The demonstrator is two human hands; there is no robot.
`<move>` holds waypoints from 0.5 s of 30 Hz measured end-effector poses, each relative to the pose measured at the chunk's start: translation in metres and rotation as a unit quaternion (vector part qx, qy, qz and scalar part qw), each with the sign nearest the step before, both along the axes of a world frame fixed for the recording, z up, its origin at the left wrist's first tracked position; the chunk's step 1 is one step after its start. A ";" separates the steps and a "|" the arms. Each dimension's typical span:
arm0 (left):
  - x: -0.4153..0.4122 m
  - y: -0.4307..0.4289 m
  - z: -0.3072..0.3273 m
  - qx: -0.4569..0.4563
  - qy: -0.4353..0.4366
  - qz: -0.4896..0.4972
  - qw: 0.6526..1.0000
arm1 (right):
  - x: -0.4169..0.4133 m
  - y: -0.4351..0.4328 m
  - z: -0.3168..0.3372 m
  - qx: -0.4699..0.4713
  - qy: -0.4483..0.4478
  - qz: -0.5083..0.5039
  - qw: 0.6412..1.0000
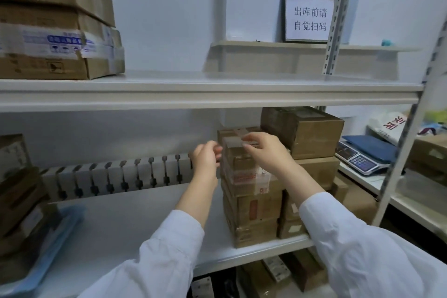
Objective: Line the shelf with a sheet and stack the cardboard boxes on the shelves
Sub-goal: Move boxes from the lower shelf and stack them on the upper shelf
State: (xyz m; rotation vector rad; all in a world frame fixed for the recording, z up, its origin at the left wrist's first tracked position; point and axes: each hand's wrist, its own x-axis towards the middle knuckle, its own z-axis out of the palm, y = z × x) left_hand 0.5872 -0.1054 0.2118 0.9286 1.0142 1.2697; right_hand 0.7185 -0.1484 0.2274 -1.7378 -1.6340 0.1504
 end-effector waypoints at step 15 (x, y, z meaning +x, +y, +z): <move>0.046 -0.010 -0.033 -0.213 0.010 -0.122 0.969 | 0.046 0.027 -0.029 -0.004 -0.117 0.060 0.991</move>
